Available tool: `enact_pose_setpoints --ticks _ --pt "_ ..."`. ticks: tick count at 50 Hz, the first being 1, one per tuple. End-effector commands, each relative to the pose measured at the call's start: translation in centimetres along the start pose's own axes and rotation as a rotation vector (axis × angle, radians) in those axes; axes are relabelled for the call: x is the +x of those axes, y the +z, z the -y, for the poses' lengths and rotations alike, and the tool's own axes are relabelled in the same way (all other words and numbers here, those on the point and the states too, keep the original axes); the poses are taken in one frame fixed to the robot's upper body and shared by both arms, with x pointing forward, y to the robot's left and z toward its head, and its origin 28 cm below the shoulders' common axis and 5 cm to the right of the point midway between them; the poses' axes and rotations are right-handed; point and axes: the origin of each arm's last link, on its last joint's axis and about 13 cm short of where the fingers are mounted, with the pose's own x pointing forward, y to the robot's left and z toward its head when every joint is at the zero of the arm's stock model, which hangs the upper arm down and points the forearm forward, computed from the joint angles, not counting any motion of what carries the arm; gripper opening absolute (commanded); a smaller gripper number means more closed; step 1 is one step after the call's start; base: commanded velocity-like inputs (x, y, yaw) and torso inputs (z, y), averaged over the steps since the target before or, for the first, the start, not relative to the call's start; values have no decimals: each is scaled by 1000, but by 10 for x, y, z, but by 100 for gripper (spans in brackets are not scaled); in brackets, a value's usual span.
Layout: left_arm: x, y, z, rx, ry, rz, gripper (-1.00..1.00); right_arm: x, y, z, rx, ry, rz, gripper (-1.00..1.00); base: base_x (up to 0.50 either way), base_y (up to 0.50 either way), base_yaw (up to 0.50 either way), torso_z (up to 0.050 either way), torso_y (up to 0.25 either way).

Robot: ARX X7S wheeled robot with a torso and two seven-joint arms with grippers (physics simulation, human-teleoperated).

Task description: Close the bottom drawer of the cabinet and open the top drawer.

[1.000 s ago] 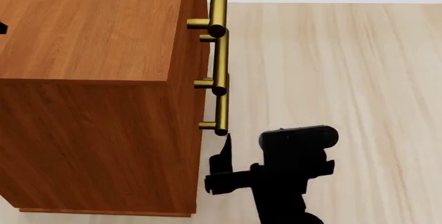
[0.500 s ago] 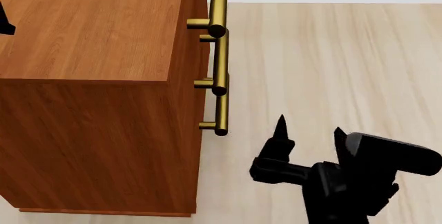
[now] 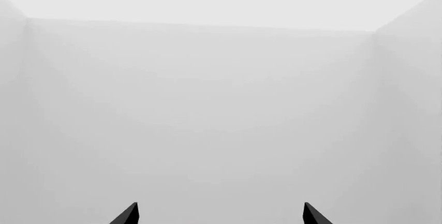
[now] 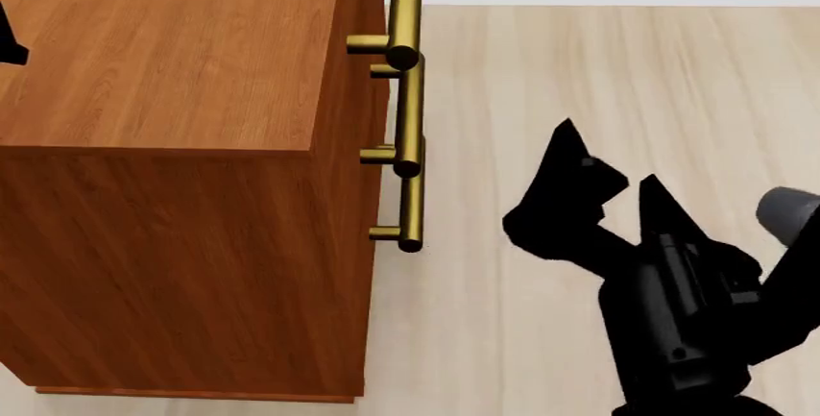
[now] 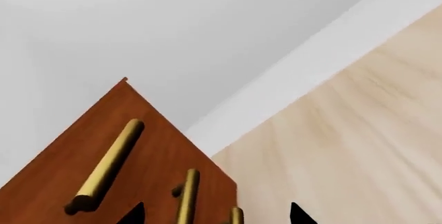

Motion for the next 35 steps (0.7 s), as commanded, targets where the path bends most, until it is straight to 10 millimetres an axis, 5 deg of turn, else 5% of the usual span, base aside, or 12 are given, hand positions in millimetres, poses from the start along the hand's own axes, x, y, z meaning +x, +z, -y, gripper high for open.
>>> enact_pose_setpoints --ticks 1,35 --pt "0 3 1 2 -5 3 100 -1 14 -19 128 60 -3 100 0 0 0 0 0" --pt "-1 1 1 2 -4 -1 100 20 14 -51 439 157 -75 100 0 0 0 0 0"
